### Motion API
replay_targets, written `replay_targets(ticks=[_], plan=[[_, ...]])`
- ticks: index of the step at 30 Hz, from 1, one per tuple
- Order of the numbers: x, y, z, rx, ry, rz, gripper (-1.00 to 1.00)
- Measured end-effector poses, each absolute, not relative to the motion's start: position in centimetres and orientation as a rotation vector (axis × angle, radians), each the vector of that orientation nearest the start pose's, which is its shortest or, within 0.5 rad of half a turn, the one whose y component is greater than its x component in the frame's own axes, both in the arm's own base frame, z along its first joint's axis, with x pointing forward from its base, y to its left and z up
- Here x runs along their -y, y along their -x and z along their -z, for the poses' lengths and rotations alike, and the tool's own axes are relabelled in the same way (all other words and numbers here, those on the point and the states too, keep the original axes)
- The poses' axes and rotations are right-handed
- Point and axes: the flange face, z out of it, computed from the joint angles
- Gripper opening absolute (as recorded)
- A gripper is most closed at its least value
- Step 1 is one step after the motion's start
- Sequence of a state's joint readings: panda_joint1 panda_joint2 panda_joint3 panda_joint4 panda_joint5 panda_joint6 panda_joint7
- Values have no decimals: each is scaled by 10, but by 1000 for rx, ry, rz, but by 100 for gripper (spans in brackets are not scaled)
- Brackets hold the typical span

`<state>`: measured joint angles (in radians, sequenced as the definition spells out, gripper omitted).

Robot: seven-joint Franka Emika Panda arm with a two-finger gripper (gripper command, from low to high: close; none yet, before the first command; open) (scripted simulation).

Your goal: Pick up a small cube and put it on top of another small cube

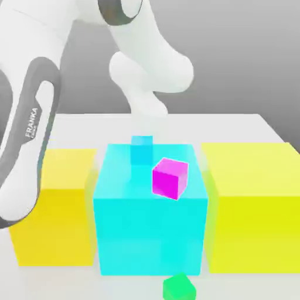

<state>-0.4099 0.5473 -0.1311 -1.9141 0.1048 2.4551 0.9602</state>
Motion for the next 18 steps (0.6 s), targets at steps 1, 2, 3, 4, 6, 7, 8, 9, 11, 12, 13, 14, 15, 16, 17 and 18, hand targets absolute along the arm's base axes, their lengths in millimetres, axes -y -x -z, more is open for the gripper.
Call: replay_targets(ticks=[1,2,3,4,6,7,8,9,11,12,13,14,15,16,17,18], plan=[[307,-543,-222,-2180,2269,2,-100],[293,-546,-235,-2142,2309,3,-100],[278,-548,-248,-2102,2349,4,-100],[263,-549,-260,-2061,2389,4,-100],[233,-550,-284,-1976,2465,6,-100],[218,-549,-296,-1932,2502,7,-100],[202,-547,-307,-1888,2538,8,-100],[187,-545,-318,-1843,2572,8,-100],[157,-539,-339,-1750,2638,9,-100],[139,-535,-349,-1694,2675,10,-100],[120,-531,-359,-1635,2711,10,-100],[105,-526,-368,-1582,2742,10,-100],[90,-520,-377,-1530,2771,10,-100],[75,-513,-386,-1477,2799,10,-100],[64,-506,-394,-1432,2821,10,-100],[54,-498,-402,-1388,2842,9,-100]])
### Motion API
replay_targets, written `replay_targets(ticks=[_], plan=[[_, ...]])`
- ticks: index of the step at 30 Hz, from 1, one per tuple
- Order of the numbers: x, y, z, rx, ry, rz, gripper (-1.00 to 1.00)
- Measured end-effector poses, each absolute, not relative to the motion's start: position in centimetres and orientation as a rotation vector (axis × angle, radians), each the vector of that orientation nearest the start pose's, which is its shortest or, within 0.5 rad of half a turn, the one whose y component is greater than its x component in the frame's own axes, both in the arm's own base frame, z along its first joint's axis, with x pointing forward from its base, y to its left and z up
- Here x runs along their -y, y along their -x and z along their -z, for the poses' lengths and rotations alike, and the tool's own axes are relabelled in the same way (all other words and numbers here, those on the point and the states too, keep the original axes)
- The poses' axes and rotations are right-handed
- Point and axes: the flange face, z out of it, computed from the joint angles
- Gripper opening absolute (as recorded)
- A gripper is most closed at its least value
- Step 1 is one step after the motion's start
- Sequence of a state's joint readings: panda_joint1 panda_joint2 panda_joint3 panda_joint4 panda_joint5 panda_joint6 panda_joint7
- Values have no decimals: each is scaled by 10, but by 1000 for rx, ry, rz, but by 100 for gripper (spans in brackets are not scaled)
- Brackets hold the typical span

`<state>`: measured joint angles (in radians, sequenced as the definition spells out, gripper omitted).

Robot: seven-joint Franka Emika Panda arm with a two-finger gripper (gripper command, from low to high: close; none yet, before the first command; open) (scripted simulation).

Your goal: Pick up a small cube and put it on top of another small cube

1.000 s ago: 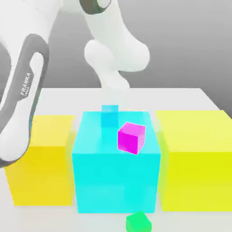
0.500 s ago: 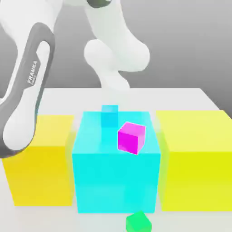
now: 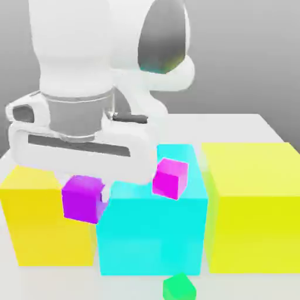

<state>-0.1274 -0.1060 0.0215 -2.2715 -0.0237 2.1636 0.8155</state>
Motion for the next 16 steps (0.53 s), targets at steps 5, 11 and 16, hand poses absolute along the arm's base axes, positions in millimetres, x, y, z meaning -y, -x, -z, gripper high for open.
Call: replay_targets(ticks=[5,11,16], plan=[[1,-452,-436,-1138,2938,4,-100],[-37,-413,-423,-919,2999,-4,-100],[-38,-411,-397,-913,3000,-4,100]])
